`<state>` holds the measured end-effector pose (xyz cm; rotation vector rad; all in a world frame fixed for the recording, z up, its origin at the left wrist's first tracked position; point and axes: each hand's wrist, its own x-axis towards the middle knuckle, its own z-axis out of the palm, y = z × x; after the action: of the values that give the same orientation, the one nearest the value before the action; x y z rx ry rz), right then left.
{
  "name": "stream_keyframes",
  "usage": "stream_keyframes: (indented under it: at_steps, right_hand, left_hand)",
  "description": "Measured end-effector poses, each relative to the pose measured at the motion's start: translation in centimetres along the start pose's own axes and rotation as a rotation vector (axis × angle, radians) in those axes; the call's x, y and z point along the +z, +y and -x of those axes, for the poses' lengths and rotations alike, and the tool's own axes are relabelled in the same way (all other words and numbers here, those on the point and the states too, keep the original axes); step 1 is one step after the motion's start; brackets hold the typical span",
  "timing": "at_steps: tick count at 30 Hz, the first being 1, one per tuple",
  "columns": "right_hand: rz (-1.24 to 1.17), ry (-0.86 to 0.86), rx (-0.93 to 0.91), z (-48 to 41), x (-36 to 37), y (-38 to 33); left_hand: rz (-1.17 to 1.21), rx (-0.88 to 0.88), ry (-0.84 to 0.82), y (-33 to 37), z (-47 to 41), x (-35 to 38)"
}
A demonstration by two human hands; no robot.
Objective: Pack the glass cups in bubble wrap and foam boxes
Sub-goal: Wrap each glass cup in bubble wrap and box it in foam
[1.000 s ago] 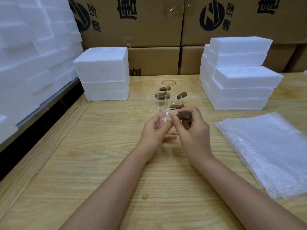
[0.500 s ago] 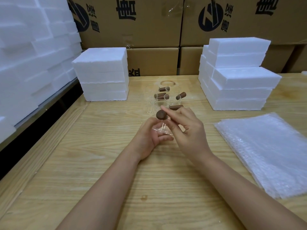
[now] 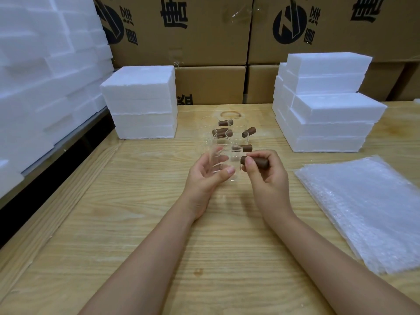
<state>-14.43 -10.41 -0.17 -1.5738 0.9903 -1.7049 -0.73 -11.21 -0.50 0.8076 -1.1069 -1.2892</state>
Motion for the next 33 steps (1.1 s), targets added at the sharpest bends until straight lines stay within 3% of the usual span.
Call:
stream_keyframes:
  at_steps: [7, 15, 21, 28, 33]
  right_hand:
    - [-0.174, 0.051, 0.149, -1.0, -0.6, 0.5]
    - [-0.069, 0.115, 0.4, -1.7, -0.9, 1.7]
    - [0.058, 0.101, 0.385, -1.6, -1.0, 2.4]
    - [0.182, 0.097, 0.213, -1.2, -0.8, 2.2]
    - [0.265, 0.108, 0.233, -1.2, -0.8, 2.0]
  left_hand:
    - [-0.207, 0.085, 0.032, -0.2, 0.3, 0.4]
    - [-0.592, 0.333, 0.053, -0.6, 0.7, 0.9]
    - [-0.699, 0.426, 0.06, -0.9, 0.5, 0.9]
    - [-0.648, 0.395, 0.079, -1.3, 0.3, 0.8]
    - [-0.7, 0.382, 0.104, -1.1, 0.4, 0.8]
